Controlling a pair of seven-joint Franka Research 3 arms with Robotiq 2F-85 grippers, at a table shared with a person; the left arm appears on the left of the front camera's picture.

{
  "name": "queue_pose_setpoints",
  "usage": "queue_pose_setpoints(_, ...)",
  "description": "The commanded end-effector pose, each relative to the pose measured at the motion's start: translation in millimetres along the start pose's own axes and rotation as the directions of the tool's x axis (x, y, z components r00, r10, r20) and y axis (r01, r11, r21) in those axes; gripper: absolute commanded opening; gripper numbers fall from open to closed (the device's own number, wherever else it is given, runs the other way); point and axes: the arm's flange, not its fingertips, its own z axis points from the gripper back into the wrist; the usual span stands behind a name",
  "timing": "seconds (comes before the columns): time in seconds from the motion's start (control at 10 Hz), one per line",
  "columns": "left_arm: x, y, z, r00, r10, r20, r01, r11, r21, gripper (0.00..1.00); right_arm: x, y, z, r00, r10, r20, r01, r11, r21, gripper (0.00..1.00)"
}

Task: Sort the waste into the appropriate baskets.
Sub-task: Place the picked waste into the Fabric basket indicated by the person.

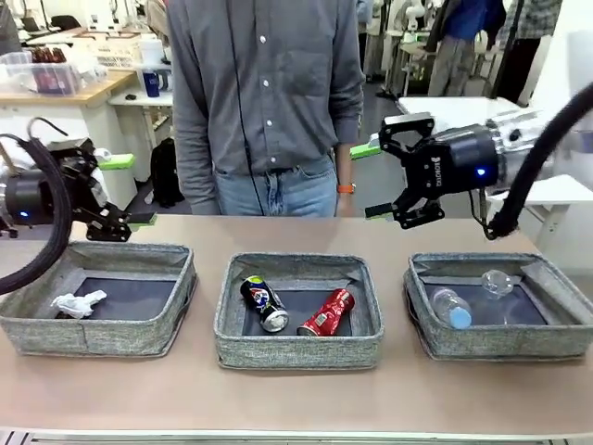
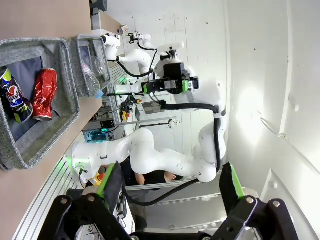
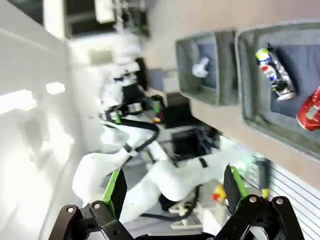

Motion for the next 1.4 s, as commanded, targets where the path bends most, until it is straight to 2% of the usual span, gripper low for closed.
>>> queue_pose_setpoints(0.0, -5.1, -3.4, -4.5, 1.0, 0.008, 0.014, -0.008, 1.0, -0.014, 1.0, -15.0, -21.6, -8.1, 0.995, -0.059, 0.077, 0.051, 0.994, 0.098, 1.0)
queue_pose_setpoints(0.1, -5.1, -3.4, -4.5, 1.0, 0.008, 0.014, -0.008, 1.0, -0.014, 1.0, -9.2, -26.9, -16.3, 0.986, -0.151, 0.065, 0.147, 0.988, 0.052, 1.0)
queue_pose_setpoints(0.2, -5.1, -3.4, -4.5, 1.0, 0.008, 0.014, -0.008, 1.0, -0.014, 1.0, 0.6, -4.7, 3.5, 0.999, -0.04, 0.035, 0.038, 0.998, 0.057, 1.0)
queue_pose_setpoints(1.3, -5.1, -3.4, -4.5, 1.0, 0.008, 0.014, -0.008, 1.0, -0.014, 1.0, 0.6, -4.7, 3.5, 0.999, -0.04, 0.035, 0.038, 0.998, 0.057, 1.0)
